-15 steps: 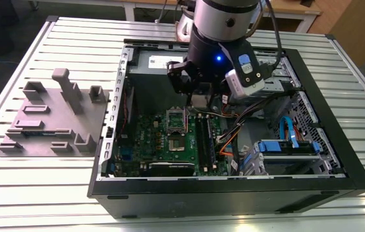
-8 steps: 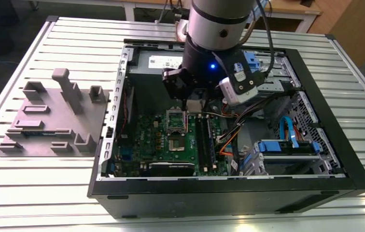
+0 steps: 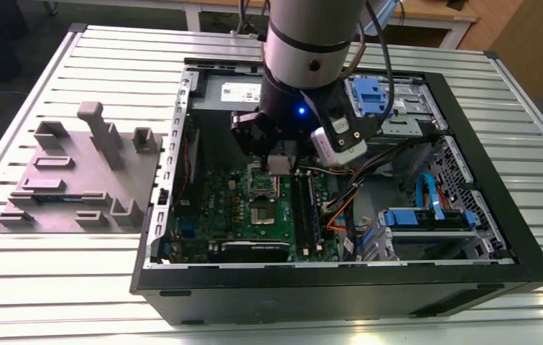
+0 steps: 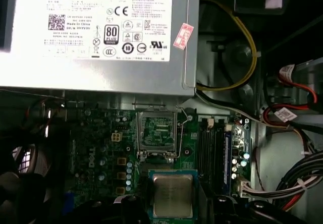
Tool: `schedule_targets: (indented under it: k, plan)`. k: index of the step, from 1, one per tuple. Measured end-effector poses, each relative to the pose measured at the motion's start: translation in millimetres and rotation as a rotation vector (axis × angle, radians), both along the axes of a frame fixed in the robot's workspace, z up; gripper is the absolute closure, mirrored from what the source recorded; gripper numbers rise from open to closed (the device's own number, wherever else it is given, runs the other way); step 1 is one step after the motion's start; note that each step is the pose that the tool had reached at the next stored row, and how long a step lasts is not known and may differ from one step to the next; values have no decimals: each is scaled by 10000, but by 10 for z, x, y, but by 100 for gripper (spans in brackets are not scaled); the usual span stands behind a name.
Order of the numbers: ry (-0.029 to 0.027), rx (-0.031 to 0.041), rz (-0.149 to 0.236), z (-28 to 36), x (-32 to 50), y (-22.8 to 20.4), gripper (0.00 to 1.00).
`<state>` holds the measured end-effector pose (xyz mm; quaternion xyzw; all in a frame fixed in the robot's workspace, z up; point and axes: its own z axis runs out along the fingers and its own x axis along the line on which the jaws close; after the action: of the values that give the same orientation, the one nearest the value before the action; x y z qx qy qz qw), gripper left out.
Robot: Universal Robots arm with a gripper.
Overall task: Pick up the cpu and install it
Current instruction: 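Place the cpu into insertion slot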
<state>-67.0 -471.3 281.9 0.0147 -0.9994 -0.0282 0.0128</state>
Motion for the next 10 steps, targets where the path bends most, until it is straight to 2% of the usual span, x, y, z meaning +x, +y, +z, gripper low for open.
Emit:
schedule_targets:
  k: [4,8,10]
  plan:
    - [0,0,-2,-47,-1,-76,53]
    - [-1,-6,-2,-115,-9,-88,53]
    - [-1,-47,-2,-142,-13,-88,53]
